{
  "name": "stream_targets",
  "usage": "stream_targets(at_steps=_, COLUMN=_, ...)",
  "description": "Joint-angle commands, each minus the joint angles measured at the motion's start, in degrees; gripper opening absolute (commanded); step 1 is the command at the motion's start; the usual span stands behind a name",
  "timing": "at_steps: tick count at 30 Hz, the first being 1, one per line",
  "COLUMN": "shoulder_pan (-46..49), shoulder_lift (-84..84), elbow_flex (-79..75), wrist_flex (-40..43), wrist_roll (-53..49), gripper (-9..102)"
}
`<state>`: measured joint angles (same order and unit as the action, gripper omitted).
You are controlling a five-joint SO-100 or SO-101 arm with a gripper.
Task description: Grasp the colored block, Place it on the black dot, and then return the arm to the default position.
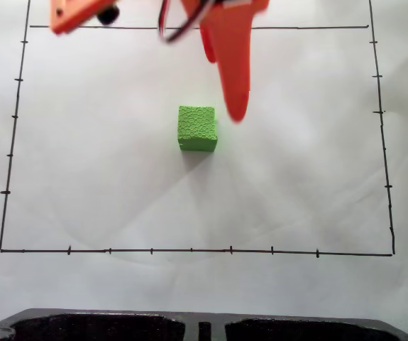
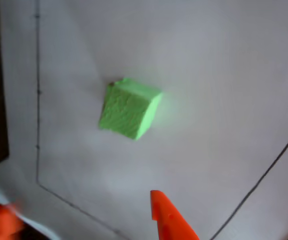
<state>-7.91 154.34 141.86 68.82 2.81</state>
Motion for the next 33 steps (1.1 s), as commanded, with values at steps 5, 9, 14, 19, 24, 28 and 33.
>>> stream_targets(at_steps=5, shoulder_pan=1.9, shoulder_lift=19.8, elbow_flex=7.0, wrist_flex=4.6, wrist_roll=-5.8, gripper=24)
stream_targets(at_steps=9, shoulder_pan=2.9, shoulder_lift=27.6, elbow_flex=11.3, wrist_flex=6.2, wrist_roll=-7.3, gripper=20)
stream_targets(at_steps=14, shoulder_pan=3.3, shoulder_lift=31.9, elbow_flex=16.3, wrist_flex=6.6, wrist_roll=-7.8, gripper=7)
stream_targets(at_steps=19, shoulder_pan=3.8, shoulder_lift=32.9, elbow_flex=20.0, wrist_flex=1.2, wrist_roll=-3.6, gripper=0)
stream_targets(at_steps=24, shoulder_pan=4.3, shoulder_lift=32.9, elbow_flex=26.8, wrist_flex=-8.3, wrist_roll=-3.0, gripper=0)
stream_targets(at_steps=28, shoulder_pan=5.2, shoulder_lift=33.0, elbow_flex=31.6, wrist_flex=-15.2, wrist_roll=-1.2, gripper=0)
stream_targets(at_steps=33, shoulder_pan=4.9, shoulder_lift=33.0, elbow_flex=32.3, wrist_flex=-17.1, wrist_roll=-0.4, gripper=0)
